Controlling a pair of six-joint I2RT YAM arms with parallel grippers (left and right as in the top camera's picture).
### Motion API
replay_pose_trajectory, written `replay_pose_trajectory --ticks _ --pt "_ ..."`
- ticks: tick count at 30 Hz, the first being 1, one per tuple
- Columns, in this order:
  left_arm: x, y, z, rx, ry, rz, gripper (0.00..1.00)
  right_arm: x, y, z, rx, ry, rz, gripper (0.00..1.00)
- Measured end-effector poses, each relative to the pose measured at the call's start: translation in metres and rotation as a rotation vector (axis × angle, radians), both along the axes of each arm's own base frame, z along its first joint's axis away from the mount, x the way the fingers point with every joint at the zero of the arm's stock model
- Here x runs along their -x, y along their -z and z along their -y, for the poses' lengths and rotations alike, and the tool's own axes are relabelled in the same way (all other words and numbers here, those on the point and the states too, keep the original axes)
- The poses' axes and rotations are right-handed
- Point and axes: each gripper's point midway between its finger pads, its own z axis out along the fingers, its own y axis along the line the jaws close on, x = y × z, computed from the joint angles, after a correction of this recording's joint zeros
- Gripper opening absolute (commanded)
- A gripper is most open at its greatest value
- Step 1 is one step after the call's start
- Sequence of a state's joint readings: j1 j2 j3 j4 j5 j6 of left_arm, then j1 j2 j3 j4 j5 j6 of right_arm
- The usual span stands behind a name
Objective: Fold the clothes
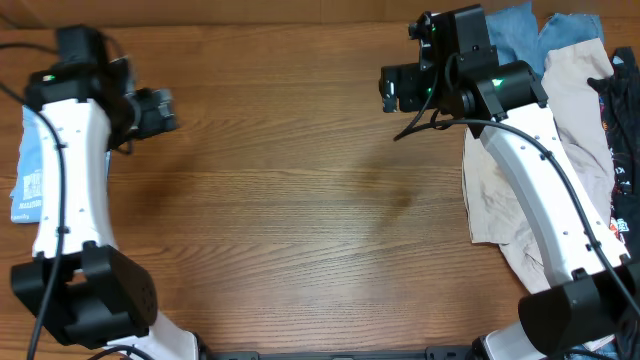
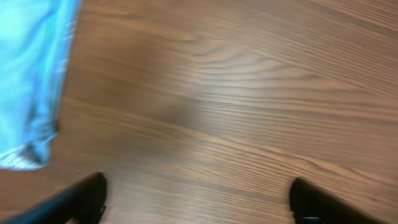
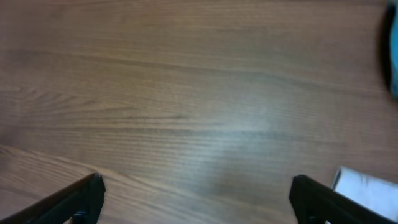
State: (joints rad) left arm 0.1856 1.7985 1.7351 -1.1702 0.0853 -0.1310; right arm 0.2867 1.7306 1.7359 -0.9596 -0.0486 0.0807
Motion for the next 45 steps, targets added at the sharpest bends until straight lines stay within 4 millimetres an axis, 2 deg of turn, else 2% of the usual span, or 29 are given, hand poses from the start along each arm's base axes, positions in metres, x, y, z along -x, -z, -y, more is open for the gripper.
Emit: replay_pose_trajectory --ticks 4,6,11,15,16,18,21,24,26,28,33,37,41,45 --pt "0.001 0.002 0.043 0.009 0.102 -0.023 1.00 -0.010 0.010 -0.003 -0.009 -0.007 -0.006 1.00" --pt "0.006 0.003 0.056 0.018 0.133 -0.044 1.00 -0.010 0.016 -0.004 -0.009 -0.011 -0.021 1.00" --pt "0.030 0.008 0.070 0.064 0.160 -0.140 1.00 0.010 0.029 0.003 -0.011 0.028 -0.132 0.99" --pt "0.038 -0.001 0.072 0.072 0.184 -0.131 1.00 0.025 0.028 0.017 -0.031 0.102 -0.194 0.93" --pt "0.039 -0.008 0.073 0.068 0.190 -0.112 1.00 0.029 0.023 0.020 -0.036 0.114 -0.194 0.91" --pt "0.045 -0.033 0.075 0.054 0.210 -0.033 1.00 0.037 0.009 0.026 -0.048 0.133 -0.178 0.89" --pt "0.061 -0.086 0.080 0.007 0.241 0.141 1.00 0.055 -0.025 0.031 -0.079 0.146 -0.100 0.89" --pt "0.093 -0.141 0.085 -0.047 0.265 0.345 1.00 0.082 -0.057 0.038 -0.116 0.157 -0.006 0.89" --pt "0.114 -0.160 0.084 -0.074 0.262 0.447 1.00 0.099 -0.069 0.044 -0.133 0.162 0.047 0.90" --pt "0.135 -0.168 0.081 -0.096 0.253 0.522 1.00 0.117 -0.071 0.049 -0.152 0.169 0.101 1.00" --pt "0.184 -0.162 0.075 -0.136 0.239 0.666 1.00 0.159 -0.046 0.062 -0.167 0.176 0.164 1.00" --pt "0.218 -0.151 0.067 -0.173 0.208 0.734 1.00 0.183 -0.024 0.071 -0.165 0.190 0.205 1.00" --pt "0.236 -0.144 0.062 -0.194 0.190 0.746 1.00 0.199 -0.010 0.077 -0.157 0.196 0.196 1.00" --pt "0.246 -0.126 0.060 -0.198 0.190 0.664 1.00 0.203 -0.004 0.078 -0.147 0.198 0.170 1.00"
